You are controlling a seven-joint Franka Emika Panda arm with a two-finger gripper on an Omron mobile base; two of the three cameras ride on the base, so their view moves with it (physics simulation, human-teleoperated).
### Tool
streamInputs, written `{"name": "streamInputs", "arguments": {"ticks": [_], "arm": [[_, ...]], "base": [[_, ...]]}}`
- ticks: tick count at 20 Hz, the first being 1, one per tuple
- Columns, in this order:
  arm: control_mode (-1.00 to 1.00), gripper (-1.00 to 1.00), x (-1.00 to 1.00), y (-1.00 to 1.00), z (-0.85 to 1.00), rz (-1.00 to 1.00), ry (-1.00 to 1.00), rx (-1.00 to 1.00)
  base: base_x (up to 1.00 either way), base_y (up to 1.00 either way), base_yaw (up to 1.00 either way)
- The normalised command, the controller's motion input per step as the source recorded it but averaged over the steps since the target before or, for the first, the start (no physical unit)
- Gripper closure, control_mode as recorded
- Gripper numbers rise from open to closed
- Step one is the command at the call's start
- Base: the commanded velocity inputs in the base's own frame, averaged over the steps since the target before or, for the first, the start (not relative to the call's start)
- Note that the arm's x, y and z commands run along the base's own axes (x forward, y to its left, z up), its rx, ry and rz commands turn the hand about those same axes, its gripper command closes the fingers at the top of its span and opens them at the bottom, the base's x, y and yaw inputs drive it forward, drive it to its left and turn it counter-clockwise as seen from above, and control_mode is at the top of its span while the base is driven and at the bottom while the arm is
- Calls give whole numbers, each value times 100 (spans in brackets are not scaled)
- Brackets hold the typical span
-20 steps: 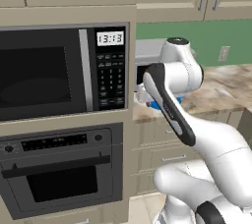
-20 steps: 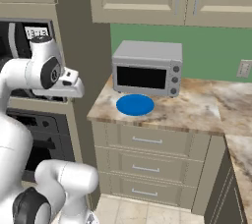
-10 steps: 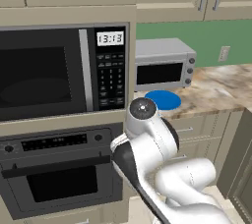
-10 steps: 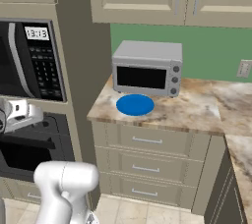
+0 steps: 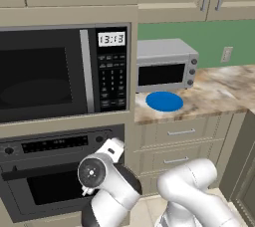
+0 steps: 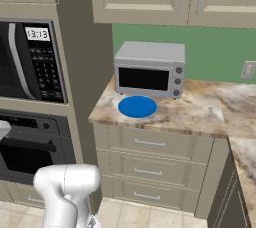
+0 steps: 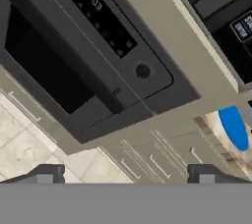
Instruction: Take the fish from the oven and place it on the plate on the counter.
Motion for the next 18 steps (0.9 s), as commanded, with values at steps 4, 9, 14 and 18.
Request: {"name": "streamInputs", "arguments": {"ticks": [4, 9, 14, 18], "arm": [[-100, -100, 0, 98, -77, 16, 0, -42], [-100, -100, 12, 78, -75, 2, -6, -51], [-100, -100, 53, 63, -61, 0, -20, -43], [-100, -100, 76, 45, -31, 0, -20, -10]], "base": [[0, 0, 0], [0, 0, 0], [0, 0, 0], [0, 0, 0]]}}
